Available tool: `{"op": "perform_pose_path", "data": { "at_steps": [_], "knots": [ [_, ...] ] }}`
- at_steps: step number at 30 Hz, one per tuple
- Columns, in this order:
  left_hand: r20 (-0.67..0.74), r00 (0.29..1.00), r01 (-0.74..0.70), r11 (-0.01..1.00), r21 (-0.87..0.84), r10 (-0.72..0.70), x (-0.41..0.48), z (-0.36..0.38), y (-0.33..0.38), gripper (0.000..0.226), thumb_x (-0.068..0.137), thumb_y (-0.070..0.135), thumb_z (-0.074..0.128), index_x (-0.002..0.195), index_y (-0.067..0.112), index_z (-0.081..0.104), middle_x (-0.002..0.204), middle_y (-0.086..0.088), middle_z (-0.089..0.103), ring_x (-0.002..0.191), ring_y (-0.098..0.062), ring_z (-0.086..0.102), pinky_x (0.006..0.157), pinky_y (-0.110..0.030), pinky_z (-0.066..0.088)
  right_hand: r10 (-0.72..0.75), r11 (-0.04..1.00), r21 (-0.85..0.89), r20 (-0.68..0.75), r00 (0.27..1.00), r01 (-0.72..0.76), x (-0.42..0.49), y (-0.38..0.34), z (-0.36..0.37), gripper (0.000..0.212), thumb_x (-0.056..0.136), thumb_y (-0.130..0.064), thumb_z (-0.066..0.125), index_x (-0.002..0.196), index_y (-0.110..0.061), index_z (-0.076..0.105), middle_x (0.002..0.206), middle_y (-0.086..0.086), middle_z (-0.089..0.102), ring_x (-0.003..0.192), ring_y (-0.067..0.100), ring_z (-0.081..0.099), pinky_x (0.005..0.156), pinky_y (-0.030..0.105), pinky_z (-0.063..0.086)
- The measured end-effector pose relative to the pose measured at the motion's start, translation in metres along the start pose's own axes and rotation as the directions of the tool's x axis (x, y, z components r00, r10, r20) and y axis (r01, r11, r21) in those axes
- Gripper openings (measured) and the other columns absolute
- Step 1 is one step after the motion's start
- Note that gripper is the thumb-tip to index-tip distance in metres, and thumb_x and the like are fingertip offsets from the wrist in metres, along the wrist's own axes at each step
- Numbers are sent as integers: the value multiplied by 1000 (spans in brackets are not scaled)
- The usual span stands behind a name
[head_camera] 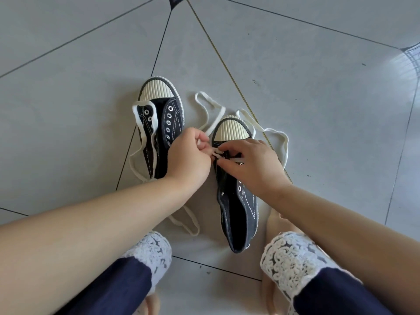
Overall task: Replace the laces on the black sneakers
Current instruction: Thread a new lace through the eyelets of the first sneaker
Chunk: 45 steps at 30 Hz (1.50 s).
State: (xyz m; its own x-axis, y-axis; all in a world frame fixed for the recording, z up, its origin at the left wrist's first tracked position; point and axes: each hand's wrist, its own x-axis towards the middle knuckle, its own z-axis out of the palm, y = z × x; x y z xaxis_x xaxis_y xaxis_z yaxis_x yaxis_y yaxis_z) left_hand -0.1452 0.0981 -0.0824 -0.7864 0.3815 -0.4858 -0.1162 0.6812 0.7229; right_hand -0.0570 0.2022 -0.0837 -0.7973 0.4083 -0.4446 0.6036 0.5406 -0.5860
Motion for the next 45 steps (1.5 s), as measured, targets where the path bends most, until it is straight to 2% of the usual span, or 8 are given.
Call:
{"op": "perform_pose_path", "data": {
  "at_steps": [8, 11, 13, 17, 23, 34, 41, 45],
  "knots": [
    [121, 993, 48, 932, -359, -4, -1, -57, 13, 31, 86, -13, 47, 80, 17, 50, 70, -1, 56, 56, -2, 60, 57, -16, 50, -55, 999, 0, -78, 995, 55, -6, 8, -4, 26, 81, -28, 62, 105, -36, 65, 85, -24, 52, 97, 14, 46, 94, 34, 36],
    [426, 905, -91, 970, 225, -14, 0, -70, 15, 20, 83, 3, 59, 91, 21, 57, 72, 5, 61, 66, -11, 63, 61, -25, 51, -56, 998, -5, -73, 996, 56, -4, 9, -2, 25, 82, -26, 62, 105, -34, 65, 88, -22, 54, 96, 11, 43, 95, 35, 35],
    [512, 859, -339, 756, 561, 6, 1, -69, 16, 28, 79, 30, 67, 106, 29, 59, 86, 14, 54, 78, -7, 55, 69, -24, 44, -52, 999, 4, -81, 995, 52, -4, 10, 0, 24, 82, -24, 62, 104, -33, 65, 88, -20, 55, 96, 12, 43, 95, 38, 37],
    [437, 797, -603, 512, 611, 417, -1, -40, 20, 41, 75, 49, 64, 110, 26, 63, 96, 6, 49, 92, -15, 43, 74, -30, 36, -23, 998, 56, -105, 994, 29, -5, 11, 2, 27, 80, -22, 64, 106, -29, 63, 87, -20, 56, 99, 13, 45, 93, 38, 39],
    [512, 771, -631, 339, 698, 379, 13, -6, 9, 8, 87, 21, 55, 82, 17, 51, 75, 3, 47, 85, -22, 47, 67, -30, 30, 15, 995, 102, -116, 993, -3, -5, 11, 5, 33, 77, -18, 65, 109, -26, 60, 87, -18, 57, 101, 16, 49, 93, 38, 41],
    [200, 890, -454, 830, 324, 409, 7, -103, 10, 8, 72, 28, 67, 65, 25, 65, 58, 13, 58, 64, 0, 53, 58, -6, 34, -64, 998, -8, -122, 990, 64, -5, 16, 5, 25, 79, -22, 62, 103, -30, 62, 80, -25, 49, 92, 8, 37, 85, 26, 28],
    [558, 748, -650, 233, 723, 359, 1, -53, 9, 74, 59, 72, 46, 102, 13, 62, 104, 0, 58, 100, -23, 47, 84, -33, 22, -42, 999, 27, -140, 989, 46, -5, 13, 6, 33, 77, -21, 64, 110, -24, 58, 91, -21, 52, 101, 16, 47, 93, 36, 40],
    [605, 636, -732, 124, 670, 479, 11, -17, 21, 29, 77, 39, 63, 80, 10, 62, 74, 0, 54, 85, -24, 46, 76, -32, 21, -10, 999, 44, -142, 990, 16, -5, 12, 7, 38, 75, -20, 66, 111, -22, 56, 92, -19, 52, 101, 16, 49, 94, 35, 40]
  ]
}}
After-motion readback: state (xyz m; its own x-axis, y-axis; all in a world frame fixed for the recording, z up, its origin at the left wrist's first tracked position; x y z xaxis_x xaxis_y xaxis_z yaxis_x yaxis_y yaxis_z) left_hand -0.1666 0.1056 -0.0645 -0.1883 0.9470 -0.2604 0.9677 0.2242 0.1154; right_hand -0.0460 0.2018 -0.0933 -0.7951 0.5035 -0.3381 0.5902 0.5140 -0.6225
